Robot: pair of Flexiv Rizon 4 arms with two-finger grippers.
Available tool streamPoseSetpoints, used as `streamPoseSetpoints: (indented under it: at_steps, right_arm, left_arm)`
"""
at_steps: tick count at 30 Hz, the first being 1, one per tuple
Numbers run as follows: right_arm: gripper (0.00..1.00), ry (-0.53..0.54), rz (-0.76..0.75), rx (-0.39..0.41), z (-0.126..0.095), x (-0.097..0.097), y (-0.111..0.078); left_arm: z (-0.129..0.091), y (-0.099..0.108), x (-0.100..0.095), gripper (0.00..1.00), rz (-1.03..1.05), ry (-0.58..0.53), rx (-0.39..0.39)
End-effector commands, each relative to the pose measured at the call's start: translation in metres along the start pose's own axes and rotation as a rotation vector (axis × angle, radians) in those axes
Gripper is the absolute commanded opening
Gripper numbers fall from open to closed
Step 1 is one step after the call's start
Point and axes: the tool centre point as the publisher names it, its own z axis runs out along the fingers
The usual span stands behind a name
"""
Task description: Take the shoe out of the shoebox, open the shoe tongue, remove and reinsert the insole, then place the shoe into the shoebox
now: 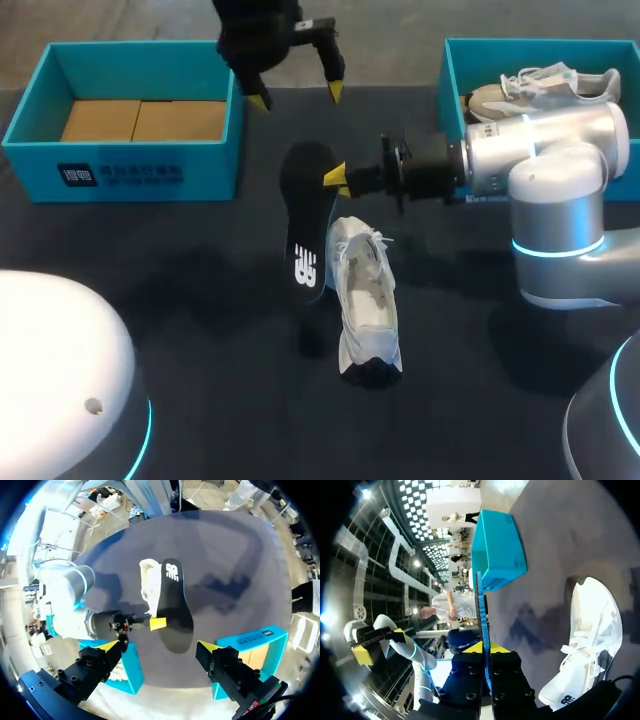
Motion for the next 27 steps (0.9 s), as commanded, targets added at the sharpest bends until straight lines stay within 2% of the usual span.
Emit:
streamPoseSetpoints:
  at_steps: [1, 13, 21, 25, 27]
  right_arm:
    - [0.00, -0.003, 0.001, 0.000, 0.001, 0.001, 0.000]
    - [0.00, -0.003, 0.001, 0.000, 0.001, 0.001, 0.000]
    - [0.00, -0.003, 0.001, 0.000, 0.001, 0.001, 0.000]
    - [0.00, -0.003, 0.001, 0.000, 0.001, 0.001, 0.000]
    - [0.00, -0.003, 0.001, 0.000, 0.001, 0.001, 0.000]
  left_arm:
    - [-0.001, -0.013, 0.031, 1.00, -0.001, -0.269, -0.038]
    - [-0.006, -0.025, 0.053, 1.00, -0.010, -0.596, -0.076]
    - [-0.006, -0.025, 0.061, 1.00, 0.046, -0.824, -0.093]
    - [-0.004, -0.022, 0.063, 1.00, 0.071, -0.897, -0.108]
    - [-0.003, -0.020, 0.064, 1.00, 0.088, -0.957, -0.092]
